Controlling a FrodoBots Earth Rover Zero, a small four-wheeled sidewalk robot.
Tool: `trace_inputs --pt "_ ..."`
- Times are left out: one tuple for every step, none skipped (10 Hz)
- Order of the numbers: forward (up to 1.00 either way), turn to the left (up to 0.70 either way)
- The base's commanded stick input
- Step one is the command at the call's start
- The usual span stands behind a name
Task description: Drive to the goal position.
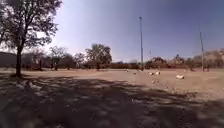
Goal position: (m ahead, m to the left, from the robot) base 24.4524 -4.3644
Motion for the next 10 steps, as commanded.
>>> trace_inputs --pt "0.5 -0.4" --pt "0.5 -0.29" --pt "0.5 0.0" --pt "0.5 0.0" --pt "0.5 0.0" --pt "0.5 0.0" --pt "0.5 0.0" --pt "0.5 0.0" --pt "0.5 0.0" --pt "0.5 0.0"
